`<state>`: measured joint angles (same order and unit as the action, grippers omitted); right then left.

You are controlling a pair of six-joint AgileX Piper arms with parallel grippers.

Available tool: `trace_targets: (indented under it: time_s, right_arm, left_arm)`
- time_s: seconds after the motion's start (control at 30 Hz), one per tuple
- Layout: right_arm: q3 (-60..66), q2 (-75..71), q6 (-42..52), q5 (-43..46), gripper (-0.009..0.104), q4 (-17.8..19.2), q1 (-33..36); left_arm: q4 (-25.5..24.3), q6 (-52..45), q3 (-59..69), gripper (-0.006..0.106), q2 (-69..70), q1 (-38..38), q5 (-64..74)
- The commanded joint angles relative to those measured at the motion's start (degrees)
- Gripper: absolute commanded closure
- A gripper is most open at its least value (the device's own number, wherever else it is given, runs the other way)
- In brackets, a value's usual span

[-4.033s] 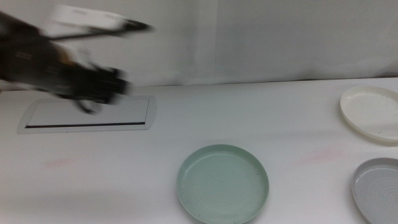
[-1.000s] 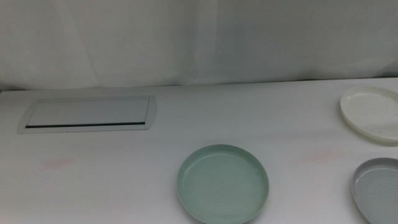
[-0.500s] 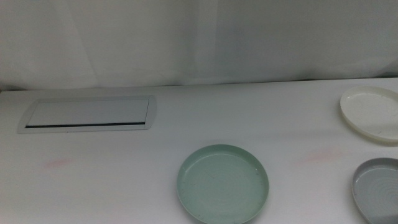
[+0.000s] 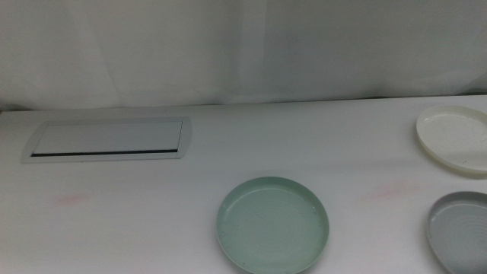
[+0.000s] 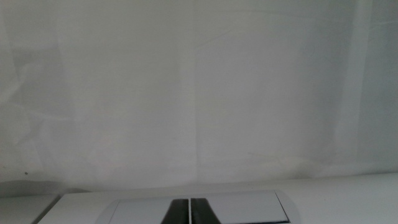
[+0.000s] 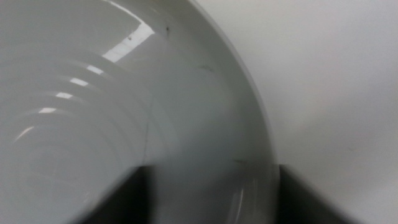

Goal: Stack the three bowls on top of each other.

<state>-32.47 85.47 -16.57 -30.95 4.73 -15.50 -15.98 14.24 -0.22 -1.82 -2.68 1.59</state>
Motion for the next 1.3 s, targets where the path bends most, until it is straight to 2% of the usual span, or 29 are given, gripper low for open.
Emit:
trace_targets:
  time_s: [0.0, 0.07, 0.47, 0.73, 0.77, 0.9, 0.93, 1.03, 1.13, 1.27]
  right_arm:
    - [0.15, 0.50, 0.04, 0.76, 0.069, 0.58, -0.52]
    - [0.15, 0.50, -0.12, 1.30, 0.099, 0.58, -0.52]
    - [-0.56, -2.73, -0.46, 2.31, 0.098, 0.60, -0.52]
    - [-7.25, -13.26, 4.79, -5.39, 0.098, -0.05, -0.52]
    - [-8.75, -14.57, 5.93, -7.08, 0.098, -0.71, -0.52]
    - [-16.82, -18.77, 14.62, -14.67, 0.098, -9.82, -0.52]
    - [-18.89, -19.19, 16.57, -16.00, 0.098, -13.30, -0.38]
    - [-23.07, -19.43, 20.58, -19.14, 0.098, -19.27, 1.23]
    - [-25.65, -19.07, 21.03, -19.92, 0.098, -21.80, 5.61]
    - [-27.21, -17.23, 18.80, -19.17, 0.098, -22.24, 13.93]
  left_arm:
    - [0.30, 0.55, 2.23, 0.104, 0.21, -0.09, 0.12]
    - [0.30, 0.55, 2.23, 0.104, 0.21, -0.09, 0.12]
    - [0.30, 0.55, 2.23, 0.104, 0.21, -0.09, 0.12]
    - [0.30, 0.55, 2.23, 0.104, 0.21, -0.09, 0.12]
    - [0.30, 0.55, 2.23, 0.104, 0.21, -0.09, 0.12]
    - [0.30, 0.55, 2.23, 0.104, 0.21, -0.09, 0.12]
    - [0.30, 0.55, 2.23, 0.104, 0.21, -0.09, 0.12]
    - [0.30, 0.55, 2.23, 0.104, 0.21, -0.09, 0.12]
    - [0.30, 0.55, 2.23, 0.104, 0.21, -0.09, 0.12]
    - [0.30, 0.55, 2.23, 0.104, 0.21, -0.09, 0.12]
